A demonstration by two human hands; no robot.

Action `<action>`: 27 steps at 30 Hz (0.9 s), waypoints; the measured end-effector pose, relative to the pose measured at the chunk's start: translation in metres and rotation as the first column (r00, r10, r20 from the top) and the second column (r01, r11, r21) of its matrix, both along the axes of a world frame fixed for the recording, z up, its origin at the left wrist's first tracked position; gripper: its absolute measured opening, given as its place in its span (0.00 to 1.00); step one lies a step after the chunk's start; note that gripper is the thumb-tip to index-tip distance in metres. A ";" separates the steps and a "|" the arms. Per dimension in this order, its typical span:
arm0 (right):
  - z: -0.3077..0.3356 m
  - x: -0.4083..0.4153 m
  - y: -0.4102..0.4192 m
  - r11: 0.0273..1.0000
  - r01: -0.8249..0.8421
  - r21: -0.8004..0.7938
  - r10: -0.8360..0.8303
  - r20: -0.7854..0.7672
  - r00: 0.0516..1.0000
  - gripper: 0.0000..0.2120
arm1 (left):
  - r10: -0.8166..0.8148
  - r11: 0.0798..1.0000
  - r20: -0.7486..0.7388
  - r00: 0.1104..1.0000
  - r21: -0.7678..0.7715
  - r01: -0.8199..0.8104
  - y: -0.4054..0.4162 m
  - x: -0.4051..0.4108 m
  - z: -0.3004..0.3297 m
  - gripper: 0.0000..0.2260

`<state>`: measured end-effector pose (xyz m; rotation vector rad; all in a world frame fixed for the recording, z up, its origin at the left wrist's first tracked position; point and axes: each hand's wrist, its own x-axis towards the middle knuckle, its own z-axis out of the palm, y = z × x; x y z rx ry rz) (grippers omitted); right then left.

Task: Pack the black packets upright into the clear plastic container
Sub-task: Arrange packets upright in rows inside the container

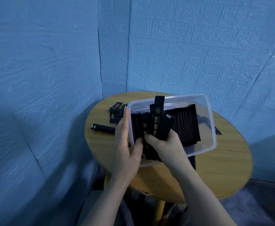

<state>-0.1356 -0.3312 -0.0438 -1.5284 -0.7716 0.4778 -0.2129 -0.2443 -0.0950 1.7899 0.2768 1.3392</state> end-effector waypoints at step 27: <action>0.000 -0.005 -0.006 0.994 0.073 0.081 -0.071 -0.029 0.997 0.02 | -0.055 0.994 0.071 0.996 -0.086 0.061 0.001 0.001 -0.001 0.32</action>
